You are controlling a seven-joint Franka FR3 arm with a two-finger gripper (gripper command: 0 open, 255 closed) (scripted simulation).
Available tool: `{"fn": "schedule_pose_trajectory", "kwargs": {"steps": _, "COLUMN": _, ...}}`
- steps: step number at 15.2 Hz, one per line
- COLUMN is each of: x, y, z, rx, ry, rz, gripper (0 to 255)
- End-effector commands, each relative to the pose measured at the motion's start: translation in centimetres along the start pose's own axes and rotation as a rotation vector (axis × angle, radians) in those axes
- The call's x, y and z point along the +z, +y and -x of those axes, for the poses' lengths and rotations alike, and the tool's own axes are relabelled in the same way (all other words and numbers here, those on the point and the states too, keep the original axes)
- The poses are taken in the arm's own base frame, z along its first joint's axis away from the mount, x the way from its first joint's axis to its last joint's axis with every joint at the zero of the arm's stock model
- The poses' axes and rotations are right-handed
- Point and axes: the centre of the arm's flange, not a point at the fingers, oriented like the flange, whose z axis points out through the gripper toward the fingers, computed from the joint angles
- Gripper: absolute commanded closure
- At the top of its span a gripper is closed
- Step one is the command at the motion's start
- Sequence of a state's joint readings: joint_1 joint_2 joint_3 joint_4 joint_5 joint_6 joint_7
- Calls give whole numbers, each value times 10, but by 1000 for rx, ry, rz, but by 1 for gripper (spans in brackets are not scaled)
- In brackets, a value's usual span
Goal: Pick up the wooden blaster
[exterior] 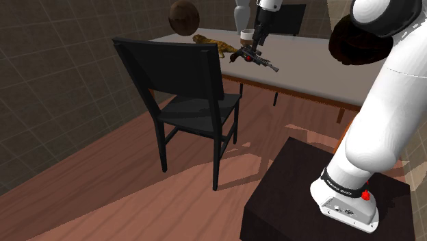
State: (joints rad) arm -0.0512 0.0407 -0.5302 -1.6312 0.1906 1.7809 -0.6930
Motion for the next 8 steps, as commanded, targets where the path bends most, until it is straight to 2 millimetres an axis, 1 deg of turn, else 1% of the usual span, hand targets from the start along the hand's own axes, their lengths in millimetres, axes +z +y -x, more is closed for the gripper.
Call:
{"fn": "schedule_pose_trajectory", "kwargs": {"steps": 1, "x": 8, "y": 4, "z": 0, "rx": -1, "ry": 2, "rz": 0, "gripper": 0}}
{"fn": "schedule_pose_trajectory", "kwargs": {"steps": 5, "x": 29, "y": 5, "z": 4, "rx": -1, "ry": 2, "rz": 0, "gripper": 0}}
{"fn": "schedule_pose_trajectory", "kwargs": {"steps": 7, "x": 32, "y": 5, "z": 5, "rx": -1, "ry": 2, "rz": 0, "gripper": 0}}
{"fn": "schedule_pose_trajectory", "kwargs": {"steps": 8, "x": 32, "y": 4, "z": 5, "rx": -1, "ry": 2, "rz": 0, "gripper": 255}}
